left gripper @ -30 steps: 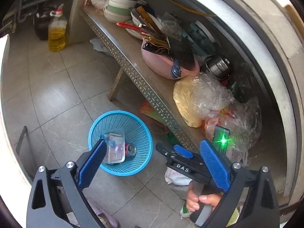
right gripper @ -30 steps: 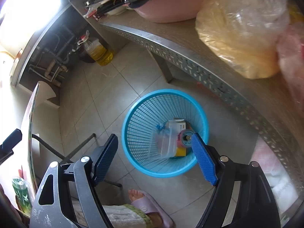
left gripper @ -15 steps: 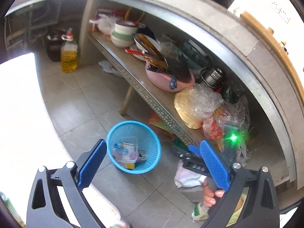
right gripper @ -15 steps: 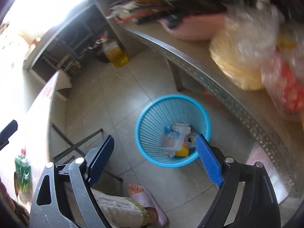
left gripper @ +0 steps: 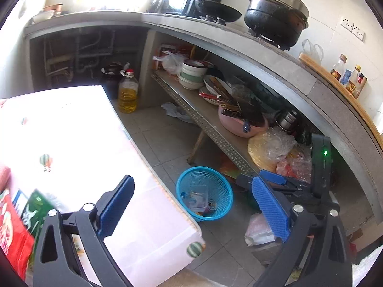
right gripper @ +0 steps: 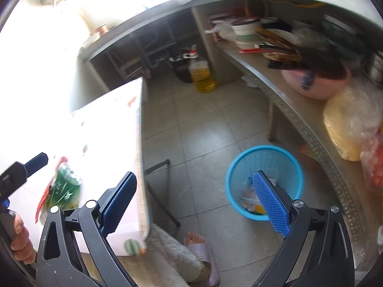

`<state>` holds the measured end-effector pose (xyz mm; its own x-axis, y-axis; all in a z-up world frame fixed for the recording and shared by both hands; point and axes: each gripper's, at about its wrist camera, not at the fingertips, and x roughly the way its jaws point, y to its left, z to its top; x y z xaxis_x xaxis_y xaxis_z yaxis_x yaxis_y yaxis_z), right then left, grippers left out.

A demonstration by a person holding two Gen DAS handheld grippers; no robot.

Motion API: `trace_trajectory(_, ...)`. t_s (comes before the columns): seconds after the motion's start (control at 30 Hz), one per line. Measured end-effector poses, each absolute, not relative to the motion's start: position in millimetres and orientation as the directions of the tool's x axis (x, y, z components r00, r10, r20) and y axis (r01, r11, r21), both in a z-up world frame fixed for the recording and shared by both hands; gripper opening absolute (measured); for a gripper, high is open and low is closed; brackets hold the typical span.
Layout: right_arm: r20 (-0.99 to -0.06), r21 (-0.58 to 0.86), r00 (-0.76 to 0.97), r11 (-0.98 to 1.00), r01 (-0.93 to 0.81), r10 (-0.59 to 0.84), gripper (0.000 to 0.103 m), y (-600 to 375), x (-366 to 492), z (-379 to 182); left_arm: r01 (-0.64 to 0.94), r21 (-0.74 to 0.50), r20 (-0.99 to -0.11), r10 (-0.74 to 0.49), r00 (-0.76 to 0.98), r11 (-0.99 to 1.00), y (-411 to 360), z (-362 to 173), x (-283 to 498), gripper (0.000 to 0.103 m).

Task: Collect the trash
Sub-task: 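Move both tools back over the table toward the red snack bag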

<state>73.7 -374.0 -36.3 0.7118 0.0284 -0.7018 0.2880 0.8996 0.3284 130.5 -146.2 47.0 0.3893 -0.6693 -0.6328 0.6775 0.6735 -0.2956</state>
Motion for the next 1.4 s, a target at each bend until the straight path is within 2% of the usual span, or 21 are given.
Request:
trace_trajectory(0.4, -0.685, 0.381, 0.702, 0.917, 0.116, 0.196, 0.094, -311, 108, -16, 0.565, -0.254, -0.601, -0.585, 0.544, 0.785, -35, 53, 108, 0.096)
trace_trajectory(0.73, -0.686, 0.443, 0.621, 0.895, -0.057, 0.379, 0.094, -243, 145, -18, 0.376, -0.262, -0.552, -0.457, 0.697, 0.889, 73, 52, 83, 0.096)
trace_trajectory(0.97, -0.694, 0.489, 0.56, 0.867, -0.095, 0.452, 0.094, -215, 155, -24, 0.284, -0.256, -0.572, -0.382, 0.726, 0.924, 111, 46, 87, 0.096)
trace_trajectory(1.17, -0.693, 0.489, 0.54, 0.862, -0.134, 0.478, 0.094, -201, 160, -17, 0.187, -0.309, -0.609, -0.345, 0.714, 0.932, 134, 30, 98, 0.096)
trace_trajectory(1.4, -0.609, 0.586, 0.464, 0.759, -0.283, 0.643, 0.09, -172, 194, 18, 0.088, -0.368, -0.631, -0.318, 0.708, 0.926, 160, 18, 114, 0.096)
